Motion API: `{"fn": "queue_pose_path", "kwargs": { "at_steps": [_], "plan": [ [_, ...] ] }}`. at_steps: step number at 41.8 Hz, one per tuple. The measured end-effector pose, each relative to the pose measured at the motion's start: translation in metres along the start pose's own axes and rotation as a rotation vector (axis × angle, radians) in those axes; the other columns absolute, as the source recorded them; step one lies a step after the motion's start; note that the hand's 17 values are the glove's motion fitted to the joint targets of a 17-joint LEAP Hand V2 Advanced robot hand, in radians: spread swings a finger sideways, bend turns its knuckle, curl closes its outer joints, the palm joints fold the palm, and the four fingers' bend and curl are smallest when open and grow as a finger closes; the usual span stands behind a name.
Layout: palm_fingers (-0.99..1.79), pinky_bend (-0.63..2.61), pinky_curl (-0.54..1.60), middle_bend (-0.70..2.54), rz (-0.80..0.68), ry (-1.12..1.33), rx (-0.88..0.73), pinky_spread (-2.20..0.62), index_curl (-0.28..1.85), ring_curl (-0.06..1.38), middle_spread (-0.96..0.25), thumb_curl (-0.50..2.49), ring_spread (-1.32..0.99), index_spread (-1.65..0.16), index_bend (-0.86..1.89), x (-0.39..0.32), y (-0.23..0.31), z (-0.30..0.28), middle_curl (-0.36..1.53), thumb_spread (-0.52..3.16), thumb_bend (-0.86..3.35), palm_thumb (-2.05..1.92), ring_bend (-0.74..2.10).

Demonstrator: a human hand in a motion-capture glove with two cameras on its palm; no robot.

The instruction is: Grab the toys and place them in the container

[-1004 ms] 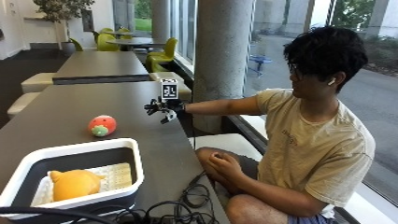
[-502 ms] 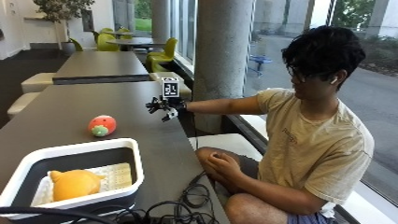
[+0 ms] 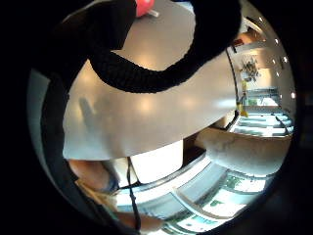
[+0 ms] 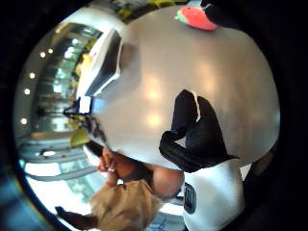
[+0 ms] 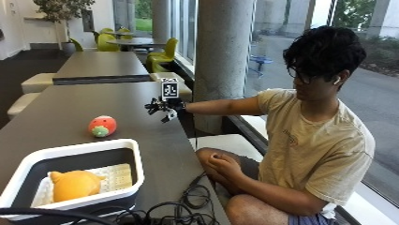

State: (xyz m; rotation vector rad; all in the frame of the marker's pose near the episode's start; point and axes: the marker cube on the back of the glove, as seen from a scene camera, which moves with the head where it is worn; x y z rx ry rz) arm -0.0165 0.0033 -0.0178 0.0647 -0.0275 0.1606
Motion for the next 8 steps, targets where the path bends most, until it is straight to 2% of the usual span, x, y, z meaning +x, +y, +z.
{"fn": "queue_pose_path", "kwargs": {
  "at_steps": [8],
  "plan": [
    [-0.08, 0.94, 0.34, 0.12, -0.002, 0.032, -0.003, 0.0, 0.44, 0.41, 0.01, 0.31, -0.02, -0.28, 0.19, 0.0, 0.0, -0.0032, 0.18, 1.57, 0.0, 0.17, 0.2]
  ]
}}
